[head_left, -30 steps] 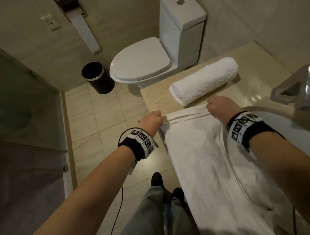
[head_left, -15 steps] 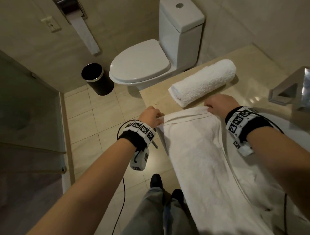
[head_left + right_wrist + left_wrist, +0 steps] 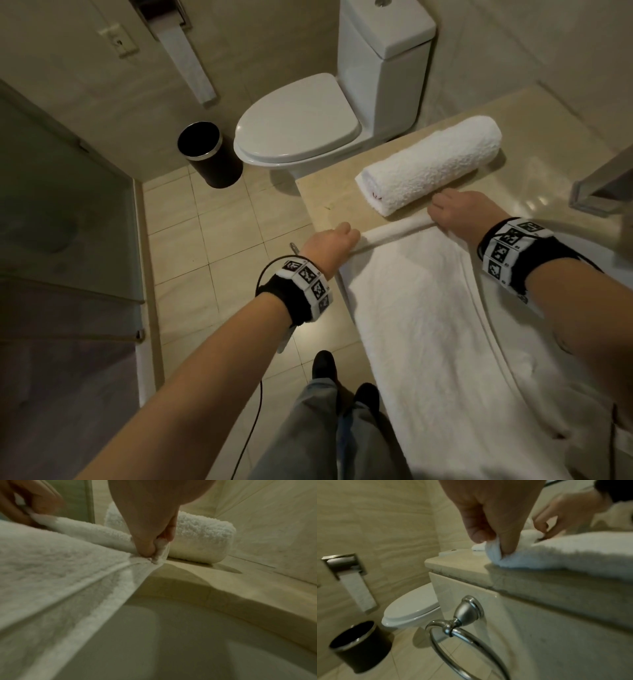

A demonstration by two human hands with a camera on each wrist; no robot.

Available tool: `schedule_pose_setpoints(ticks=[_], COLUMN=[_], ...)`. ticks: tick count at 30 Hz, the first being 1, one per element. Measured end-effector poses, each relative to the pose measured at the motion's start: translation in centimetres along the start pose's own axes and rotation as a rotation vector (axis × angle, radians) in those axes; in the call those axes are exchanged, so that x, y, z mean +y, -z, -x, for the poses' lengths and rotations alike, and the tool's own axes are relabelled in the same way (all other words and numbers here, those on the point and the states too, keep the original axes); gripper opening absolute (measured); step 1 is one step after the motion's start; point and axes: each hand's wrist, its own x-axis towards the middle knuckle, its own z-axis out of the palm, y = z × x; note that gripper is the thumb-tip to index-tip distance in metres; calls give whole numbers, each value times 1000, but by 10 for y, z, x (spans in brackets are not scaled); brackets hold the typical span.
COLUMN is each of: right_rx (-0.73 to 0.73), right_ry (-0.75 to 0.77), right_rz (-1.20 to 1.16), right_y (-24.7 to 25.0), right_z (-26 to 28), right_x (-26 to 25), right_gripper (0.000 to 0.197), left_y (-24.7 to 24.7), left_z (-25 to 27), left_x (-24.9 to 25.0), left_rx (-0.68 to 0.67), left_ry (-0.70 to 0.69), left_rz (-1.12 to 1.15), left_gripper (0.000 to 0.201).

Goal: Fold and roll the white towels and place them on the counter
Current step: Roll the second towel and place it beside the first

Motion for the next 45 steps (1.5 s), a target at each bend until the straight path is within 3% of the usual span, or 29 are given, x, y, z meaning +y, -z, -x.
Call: schedule_pose_setpoints(ticks=[4, 8, 10, 15, 19, 22, 26, 30, 36, 38, 41, 42, 45], right_rx=[7, 35, 8, -86, -250, -335, -409, -363, -205, -192, -89, -71, -92], right_ry=[17, -35, -55, -356, -497, -489, -477, -451, -320, -278, -149, -117, -86], right_rz=[0, -3, -37, -317, -414, -446, -470, -379, -240, -221, -67, -55, -62], right_y=[-8, -11, -12, 2, 16, 17, 18, 20, 22, 14, 13, 11, 9], right_z=[12, 21, 26, 27, 9, -1, -3, -5, -17, -15, -12, -10, -1], right_x=[-2, -10, -13, -13, -6, 0, 2, -7, -18, -17, -18, -19, -24], right_gripper=[20, 21, 22, 10, 22, 33, 22, 14, 27, 31, 7, 11, 9], left_y=[-8, -12, -17, -4, 1, -3, -8, -9, -12, -10, -7, -8, -13], left_z=[10, 19, 21, 14, 4, 3, 5, 9, 11, 8, 5, 7, 12], left_x=[5, -1, -6, -18, -20, -22, -21, -23, -32, -32, -32, -31, -31], left_rx=[0, 112, 96, 66, -41, -70, -21, 25, 86, 137, 139, 118, 121], left_ry=[-134, -218, -204, 81, 225, 255, 283, 258, 265, 259, 185, 154, 85], left_rz=[-130, -101, -1, 387, 517, 474, 543, 573, 562, 516, 342, 257, 87], left_gripper=[34, 32, 24, 21, 42, 42, 29, 26, 17, 14, 27, 30, 18])
